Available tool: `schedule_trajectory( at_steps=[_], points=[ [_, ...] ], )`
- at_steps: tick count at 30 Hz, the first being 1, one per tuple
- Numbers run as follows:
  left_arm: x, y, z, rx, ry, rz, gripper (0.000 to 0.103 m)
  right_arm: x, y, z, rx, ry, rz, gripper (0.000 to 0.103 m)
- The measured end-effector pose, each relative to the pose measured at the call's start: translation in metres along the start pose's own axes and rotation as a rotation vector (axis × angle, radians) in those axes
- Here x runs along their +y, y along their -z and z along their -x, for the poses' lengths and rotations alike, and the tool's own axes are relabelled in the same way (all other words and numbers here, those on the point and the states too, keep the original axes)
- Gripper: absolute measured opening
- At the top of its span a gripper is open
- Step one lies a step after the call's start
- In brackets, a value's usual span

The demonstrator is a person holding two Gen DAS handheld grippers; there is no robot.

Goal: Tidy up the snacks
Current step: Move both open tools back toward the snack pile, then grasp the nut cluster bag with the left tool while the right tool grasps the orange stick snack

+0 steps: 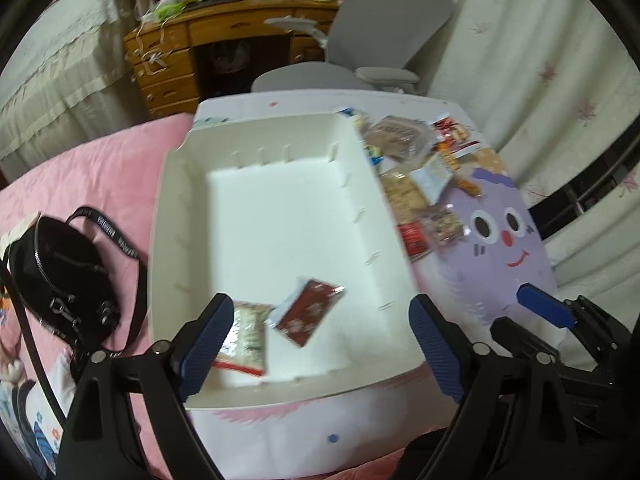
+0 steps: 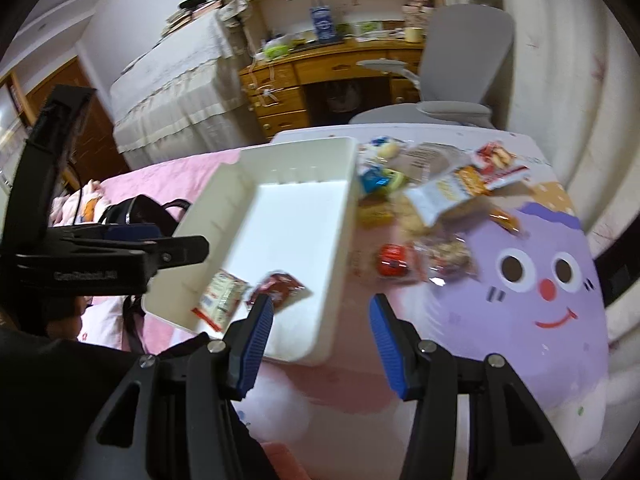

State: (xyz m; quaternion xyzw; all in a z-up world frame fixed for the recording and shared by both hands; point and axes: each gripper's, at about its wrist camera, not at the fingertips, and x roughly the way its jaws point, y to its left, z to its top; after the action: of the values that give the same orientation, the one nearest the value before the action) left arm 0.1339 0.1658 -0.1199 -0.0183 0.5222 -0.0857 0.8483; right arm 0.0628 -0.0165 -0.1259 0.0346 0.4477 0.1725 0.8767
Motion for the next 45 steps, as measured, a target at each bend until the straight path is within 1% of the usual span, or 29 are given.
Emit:
schedule_trajectory(
  at_steps=[3,5,8,12,16,21,24,27,31,36,40,43,45],
  points=[
    [-0.022,-0.006,0.002,-0.008,0.014,-0.014,0.091,-0.02,0.001,0.009,0.005,0.024,-0.021,0.051],
    [-0.037,-0.009,0.003,-0.015,0.02,-0.026,0.095,-0.034,0.001,0.015,0.0,0.034,-0.027,0.051],
    [-0.06,-0.015,0.003,-0.017,0.009,-0.039,0.097,-0.054,-0.002,0.023,-0.001,0.047,-0.03,0.051],
    [-0.088,-0.021,0.0,-0.023,-0.011,-0.04,0.097,-0.078,-0.009,0.031,-0.006,0.043,-0.018,0.051],
    [-0.108,-0.029,-0.003,-0.041,-0.025,-0.011,0.097,-0.101,-0.016,0.034,0.002,0.035,0.009,0.051],
    [-0.129,-0.044,-0.009,-0.046,-0.01,0.055,0.097,-0.128,-0.024,0.035,0.022,0.024,0.031,0.051],
    [-0.145,-0.053,-0.014,-0.052,-0.013,0.079,0.097,-0.145,-0.03,0.034,0.013,0.025,0.046,0.051],
    [-0.16,-0.059,-0.025,-0.044,-0.024,0.097,0.097,-0.163,-0.035,0.029,0.001,0.045,0.062,0.052],
    [-0.177,-0.067,-0.044,-0.017,-0.039,0.134,0.096,-0.187,-0.042,0.021,-0.019,0.071,0.086,0.052],
    [-0.191,-0.074,-0.077,0.058,-0.061,0.169,0.093,-0.209,-0.055,0.004,-0.051,0.067,0.122,0.052],
    [-0.191,-0.079,-0.102,0.13,-0.052,0.233,0.09,-0.222,-0.064,-0.014,-0.072,0.055,0.146,0.052],
    [-0.189,-0.082,-0.122,0.171,-0.069,0.27,0.086,-0.226,-0.069,-0.028,-0.096,0.036,0.177,0.052],
    [-0.187,-0.083,-0.136,0.204,-0.08,0.295,0.086,-0.226,-0.07,-0.036,-0.109,0.036,0.209,0.052]
  ],
)
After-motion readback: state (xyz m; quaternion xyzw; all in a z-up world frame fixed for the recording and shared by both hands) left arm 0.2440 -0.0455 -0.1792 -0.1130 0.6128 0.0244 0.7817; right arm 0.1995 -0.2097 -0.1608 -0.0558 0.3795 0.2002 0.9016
